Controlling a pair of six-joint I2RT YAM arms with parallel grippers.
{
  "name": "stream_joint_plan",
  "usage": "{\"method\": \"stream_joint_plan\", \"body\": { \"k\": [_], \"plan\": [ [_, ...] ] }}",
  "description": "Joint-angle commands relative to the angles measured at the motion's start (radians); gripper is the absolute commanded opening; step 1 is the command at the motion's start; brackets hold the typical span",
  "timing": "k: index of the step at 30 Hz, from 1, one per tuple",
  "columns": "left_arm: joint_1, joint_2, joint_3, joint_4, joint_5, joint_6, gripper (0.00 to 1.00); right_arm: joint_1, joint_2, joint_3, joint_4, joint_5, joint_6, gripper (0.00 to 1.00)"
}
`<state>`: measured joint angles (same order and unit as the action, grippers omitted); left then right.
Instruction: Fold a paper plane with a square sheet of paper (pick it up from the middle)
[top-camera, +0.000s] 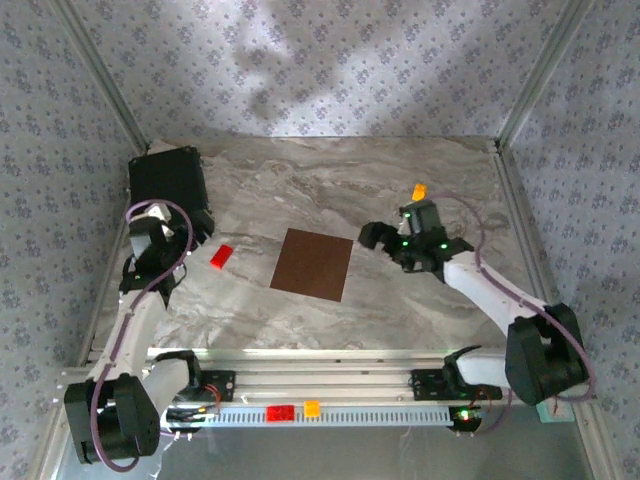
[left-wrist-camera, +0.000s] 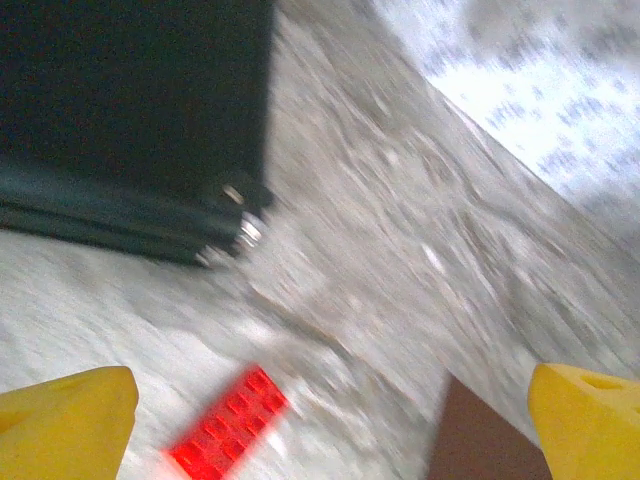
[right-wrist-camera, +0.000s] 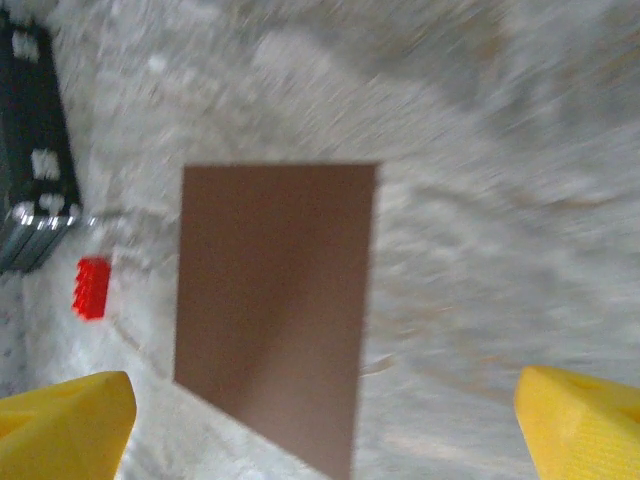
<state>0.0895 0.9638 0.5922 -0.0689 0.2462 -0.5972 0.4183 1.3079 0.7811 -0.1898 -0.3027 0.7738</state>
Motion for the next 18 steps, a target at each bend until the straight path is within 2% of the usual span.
{"method": "stream_joint_plan", "body": {
  "k": [1, 8, 13, 18],
  "plan": [
    [-0.01, 0.013, 0.032, -0.115, 0.259, -0.039, 1.0, 0.095, 0.087, 0.014, 0.089, 0.056, 0.121, 0.97],
    [-0.094, 0.002, 0.027, -0.236, 0.237, -0.033, 1.0, 0.24, 0.346, 0.19, 0.072, 0.028, 0.133, 0.9],
    [-0.101, -0.027, 0.025, -0.289, 0.201, -0.03, 1.0, 0.281, 0.446, 0.251, 0.053, 0.003, 0.128, 0.86],
    [-0.103, -0.01, 0.05, -0.31, 0.211, -0.034, 1.0, 0.284, 0.502, 0.254, -0.012, -0.032, 0.083, 0.83]
  ]
}}
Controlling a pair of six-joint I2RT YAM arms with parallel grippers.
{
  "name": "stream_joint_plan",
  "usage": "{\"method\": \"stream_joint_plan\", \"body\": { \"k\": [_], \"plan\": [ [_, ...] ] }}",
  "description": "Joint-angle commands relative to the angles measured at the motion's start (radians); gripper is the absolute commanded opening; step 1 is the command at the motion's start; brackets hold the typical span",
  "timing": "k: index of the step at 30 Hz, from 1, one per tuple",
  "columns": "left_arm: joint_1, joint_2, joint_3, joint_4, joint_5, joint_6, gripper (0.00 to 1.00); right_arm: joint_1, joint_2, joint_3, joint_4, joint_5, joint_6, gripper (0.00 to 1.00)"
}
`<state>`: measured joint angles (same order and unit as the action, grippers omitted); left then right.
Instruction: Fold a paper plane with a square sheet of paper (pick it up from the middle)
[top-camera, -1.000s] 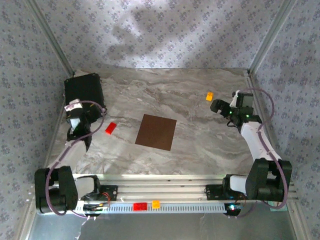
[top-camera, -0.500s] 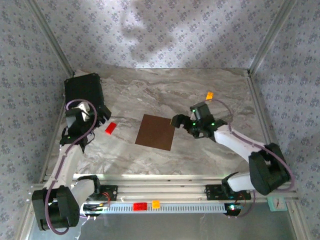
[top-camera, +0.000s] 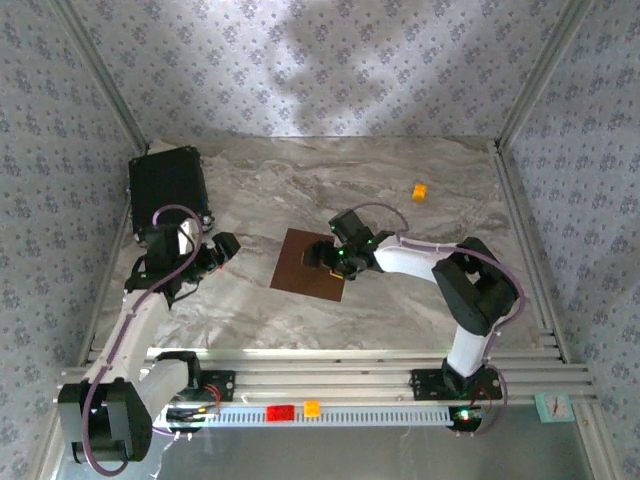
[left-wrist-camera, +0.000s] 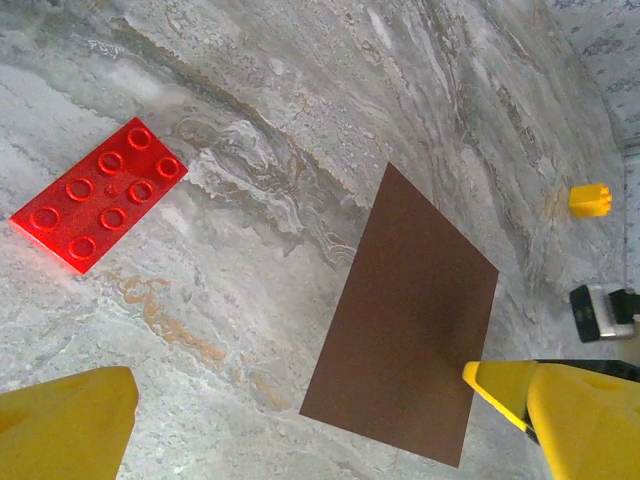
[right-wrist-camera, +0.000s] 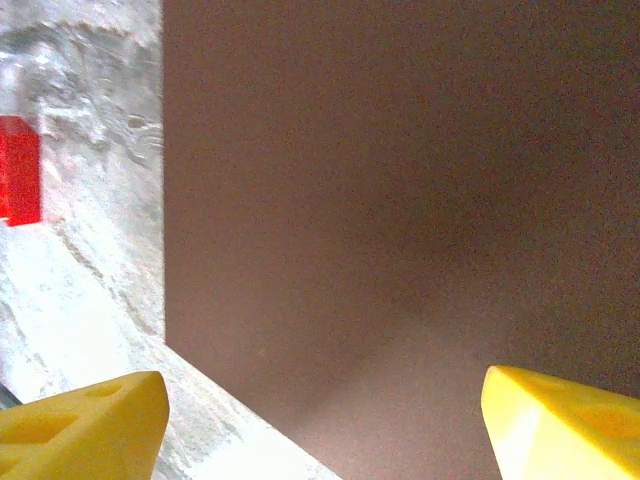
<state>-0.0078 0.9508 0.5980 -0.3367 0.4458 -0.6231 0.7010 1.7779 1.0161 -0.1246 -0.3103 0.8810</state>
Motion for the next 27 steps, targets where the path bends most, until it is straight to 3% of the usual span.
{"method": "stream_joint_plan", "body": {
  "k": [1, 6, 13, 15, 17, 20, 23, 27],
  "plan": [
    [-0.009, 0.013, 0.053, -0.045, 0.012, -0.01, 1.0, 0.0, 0.036, 0.019, -0.106, -0.022, -0.043, 0.83],
    [-0.06, 0.079, 0.098, -0.04, 0.072, 0.005, 1.0, -0.05, 0.036, -0.008, -0.187, -0.071, -0.217, 0.83],
    [-0.288, 0.22, 0.23, -0.117, -0.096, 0.059, 1.0, -0.168, 0.036, -0.014, -0.235, -0.229, -0.468, 0.83],
    [-0.336, 0.26, 0.264, -0.129, -0.148, 0.05, 1.0, -0.167, -0.003, 0.007, -0.231, -0.235, -0.473, 0.84],
    [-0.366, 0.298, 0.296, -0.14, -0.177, 0.022, 1.0, -0.164, -0.088, 0.012, -0.203, -0.216, -0.452, 0.92],
    [-0.419, 0.352, 0.342, -0.158, -0.223, -0.02, 1.0, -0.196, -0.249, -0.039, -0.17, -0.078, -0.375, 0.99],
    [-0.505, 0.43, 0.419, -0.223, -0.334, -0.055, 1.0, -0.281, -0.41, -0.135, -0.18, 0.043, -0.307, 0.99],
    [-0.607, 0.576, 0.551, -0.31, -0.434, -0.101, 1.0, -0.42, -0.6, -0.287, -0.172, 0.056, -0.261, 0.99]
  ]
}}
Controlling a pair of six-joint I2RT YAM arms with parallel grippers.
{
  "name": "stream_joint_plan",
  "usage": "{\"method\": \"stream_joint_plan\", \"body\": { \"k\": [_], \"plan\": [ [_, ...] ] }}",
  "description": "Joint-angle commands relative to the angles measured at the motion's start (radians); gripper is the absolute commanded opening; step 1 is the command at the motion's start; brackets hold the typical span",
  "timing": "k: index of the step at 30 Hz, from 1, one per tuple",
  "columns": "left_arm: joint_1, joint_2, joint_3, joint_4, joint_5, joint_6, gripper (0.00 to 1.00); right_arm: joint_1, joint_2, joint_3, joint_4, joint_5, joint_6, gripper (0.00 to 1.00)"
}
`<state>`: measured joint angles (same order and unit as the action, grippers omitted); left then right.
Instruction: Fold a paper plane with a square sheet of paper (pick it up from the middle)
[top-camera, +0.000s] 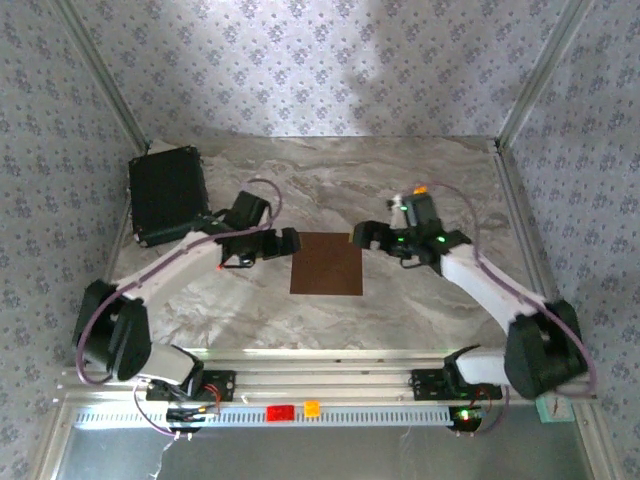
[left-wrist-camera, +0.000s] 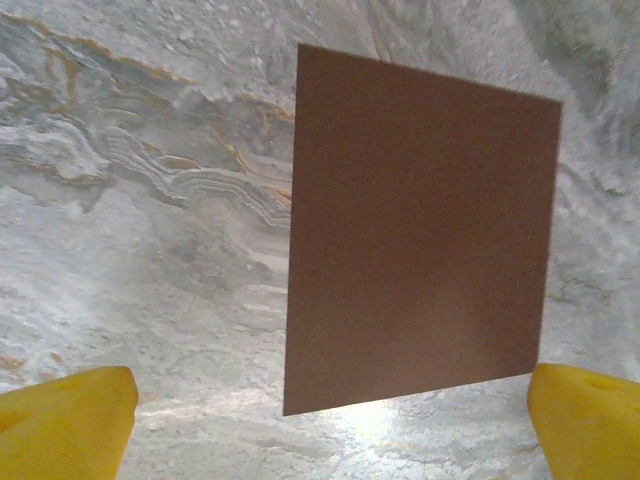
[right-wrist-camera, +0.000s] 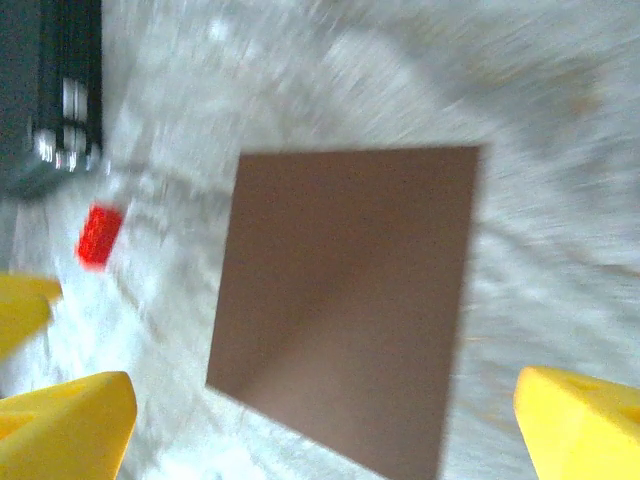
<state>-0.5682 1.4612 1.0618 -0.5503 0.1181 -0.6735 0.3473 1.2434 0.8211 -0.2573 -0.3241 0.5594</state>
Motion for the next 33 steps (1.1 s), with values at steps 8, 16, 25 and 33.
{"method": "stream_joint_plan", "body": {
  "k": [8, 16, 25, 33],
  "plan": [
    [-0.191, 0.416, 0.42, -0.298, -0.168, -0.109, 1.0, -0.314, -0.176, -0.208, -0.11, -0.164, 0.029, 0.9],
    [-0.262, 0.659, 0.708, -0.459, -0.185, -0.096, 1.0, -0.32, -0.208, -0.237, -0.155, -0.183, -0.001, 0.99],
    [-0.262, 0.733, 0.766, -0.462, -0.173, -0.117, 1.0, -0.32, -0.23, -0.258, -0.155, -0.219, 0.008, 0.99],
    [-0.259, 0.795, 0.828, -0.486, -0.163, -0.118, 1.0, -0.32, -0.241, -0.271, -0.145, -0.225, 0.02, 0.99]
  ]
}}
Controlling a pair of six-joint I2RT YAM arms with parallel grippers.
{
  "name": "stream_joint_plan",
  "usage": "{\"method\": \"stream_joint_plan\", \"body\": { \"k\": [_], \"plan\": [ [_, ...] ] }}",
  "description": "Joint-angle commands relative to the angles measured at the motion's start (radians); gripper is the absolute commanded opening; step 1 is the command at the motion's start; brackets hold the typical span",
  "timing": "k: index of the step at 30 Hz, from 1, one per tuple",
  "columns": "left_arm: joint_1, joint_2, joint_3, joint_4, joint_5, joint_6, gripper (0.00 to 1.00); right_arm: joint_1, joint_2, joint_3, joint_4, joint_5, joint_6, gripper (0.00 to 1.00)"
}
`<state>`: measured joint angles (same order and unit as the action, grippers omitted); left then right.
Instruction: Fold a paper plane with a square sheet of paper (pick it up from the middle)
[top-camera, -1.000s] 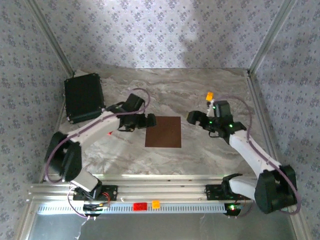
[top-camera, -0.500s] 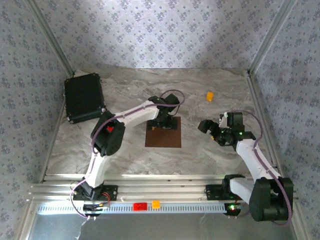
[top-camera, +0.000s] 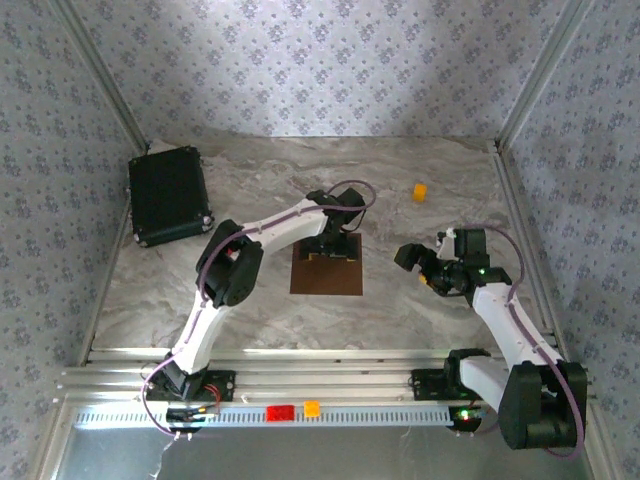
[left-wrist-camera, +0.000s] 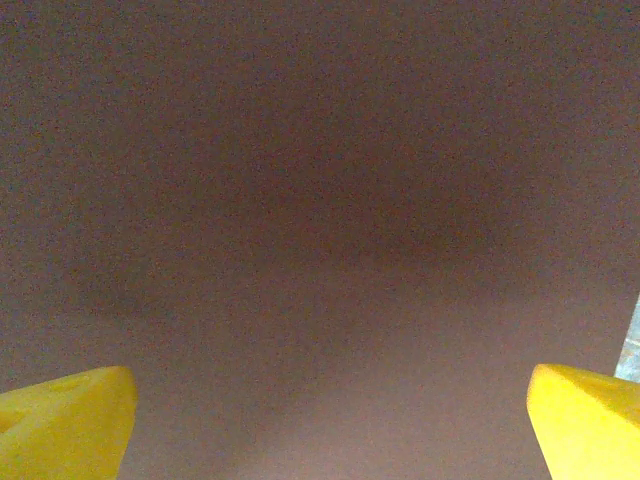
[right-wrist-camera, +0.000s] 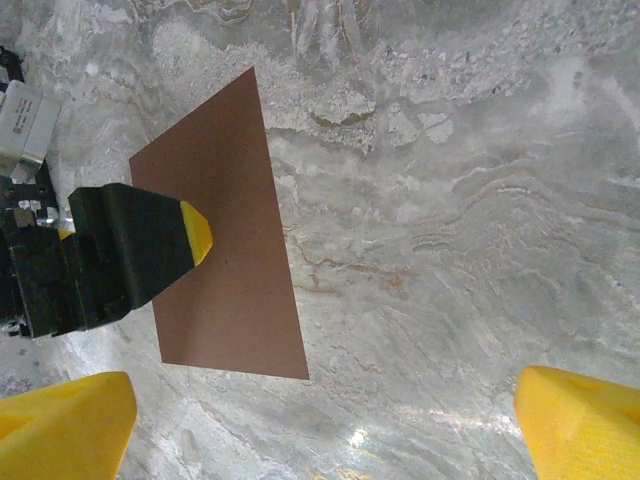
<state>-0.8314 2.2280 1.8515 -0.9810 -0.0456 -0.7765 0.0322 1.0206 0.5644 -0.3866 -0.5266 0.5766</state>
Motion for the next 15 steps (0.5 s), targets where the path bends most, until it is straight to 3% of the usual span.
{"method": "stream_joint_plan", "body": {
  "k": [1, 15],
  "plan": [
    [0.005, 0.036, 0.043, -0.057, 0.001, -0.015, 1.0, -0.005, -0.019, -0.014, -0.016, -0.025, 0.003, 0.99],
    [0.009, 0.094, 0.073, -0.064, 0.0, -0.015, 1.0, -0.005, 0.001, -0.02, -0.012, -0.029, 0.0, 0.99]
  ]
}}
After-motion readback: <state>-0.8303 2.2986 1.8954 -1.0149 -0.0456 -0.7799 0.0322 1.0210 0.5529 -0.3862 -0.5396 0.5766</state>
